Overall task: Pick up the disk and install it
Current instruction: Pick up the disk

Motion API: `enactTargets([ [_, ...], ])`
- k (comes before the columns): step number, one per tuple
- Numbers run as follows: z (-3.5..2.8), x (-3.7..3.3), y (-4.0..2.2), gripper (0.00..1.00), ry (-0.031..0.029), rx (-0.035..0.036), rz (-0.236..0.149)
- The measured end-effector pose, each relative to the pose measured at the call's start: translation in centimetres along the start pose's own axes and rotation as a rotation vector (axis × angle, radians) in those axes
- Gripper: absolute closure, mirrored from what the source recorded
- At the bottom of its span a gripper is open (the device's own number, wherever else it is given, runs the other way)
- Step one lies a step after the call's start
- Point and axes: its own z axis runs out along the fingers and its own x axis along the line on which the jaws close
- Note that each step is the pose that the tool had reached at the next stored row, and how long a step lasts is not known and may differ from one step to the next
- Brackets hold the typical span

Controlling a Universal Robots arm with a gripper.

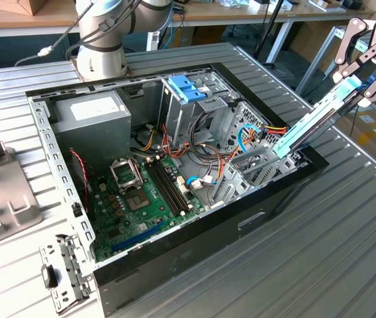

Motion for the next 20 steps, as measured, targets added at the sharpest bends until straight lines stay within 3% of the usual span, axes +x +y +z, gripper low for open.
enactTargets([
  [5,-0.21,-0.03,0.11,0.63,-0.0003,0.0000,0.000],
  [9,-1.74,-0.28,0.56,0.63,0.0004,0.0007,0.000],
  [15,-1.82,-0.29,0.60,0.63,0.0000,0.0007,0.000],
  [16,-1.80,-0.28,0.61,0.63,0.0001,0.0047,-0.001],
  [18,-1.78,-0.29,0.60,0.63,0.0015,0.0226,-0.003],
  [20,-1.74,-0.28,0.59,0.63,0.0029,0.0450,-0.006],
])
